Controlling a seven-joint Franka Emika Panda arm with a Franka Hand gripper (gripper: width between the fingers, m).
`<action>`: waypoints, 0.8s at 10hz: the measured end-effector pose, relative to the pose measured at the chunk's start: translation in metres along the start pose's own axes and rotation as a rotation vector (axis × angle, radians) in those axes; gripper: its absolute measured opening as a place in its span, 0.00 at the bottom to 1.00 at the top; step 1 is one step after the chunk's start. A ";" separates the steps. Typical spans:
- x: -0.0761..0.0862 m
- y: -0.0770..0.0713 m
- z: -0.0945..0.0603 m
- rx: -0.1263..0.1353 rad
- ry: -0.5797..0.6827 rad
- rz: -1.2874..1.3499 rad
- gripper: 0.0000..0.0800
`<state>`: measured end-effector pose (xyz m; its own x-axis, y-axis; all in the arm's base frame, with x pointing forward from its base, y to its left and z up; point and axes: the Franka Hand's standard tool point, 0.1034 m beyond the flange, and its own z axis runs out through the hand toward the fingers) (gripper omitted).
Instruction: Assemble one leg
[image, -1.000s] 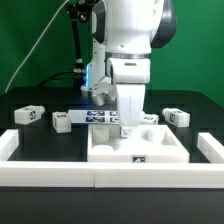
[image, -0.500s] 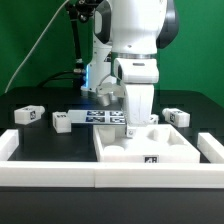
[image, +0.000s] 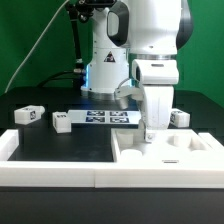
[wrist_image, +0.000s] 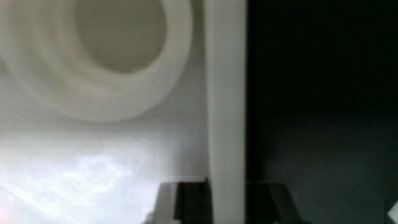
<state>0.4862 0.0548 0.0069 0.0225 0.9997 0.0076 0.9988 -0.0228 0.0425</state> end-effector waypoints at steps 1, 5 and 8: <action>-0.001 0.000 0.000 0.000 0.000 0.001 0.07; -0.001 0.000 0.000 0.001 0.000 0.002 0.44; -0.001 0.000 0.000 0.001 0.000 0.002 0.77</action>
Offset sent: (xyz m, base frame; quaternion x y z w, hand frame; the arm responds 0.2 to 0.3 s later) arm 0.0000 0.0000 0.0000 0.0000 0.0000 0.0000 1.0000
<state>0.4860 0.0537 0.0066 0.0247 0.9997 0.0073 0.9988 -0.0249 0.0417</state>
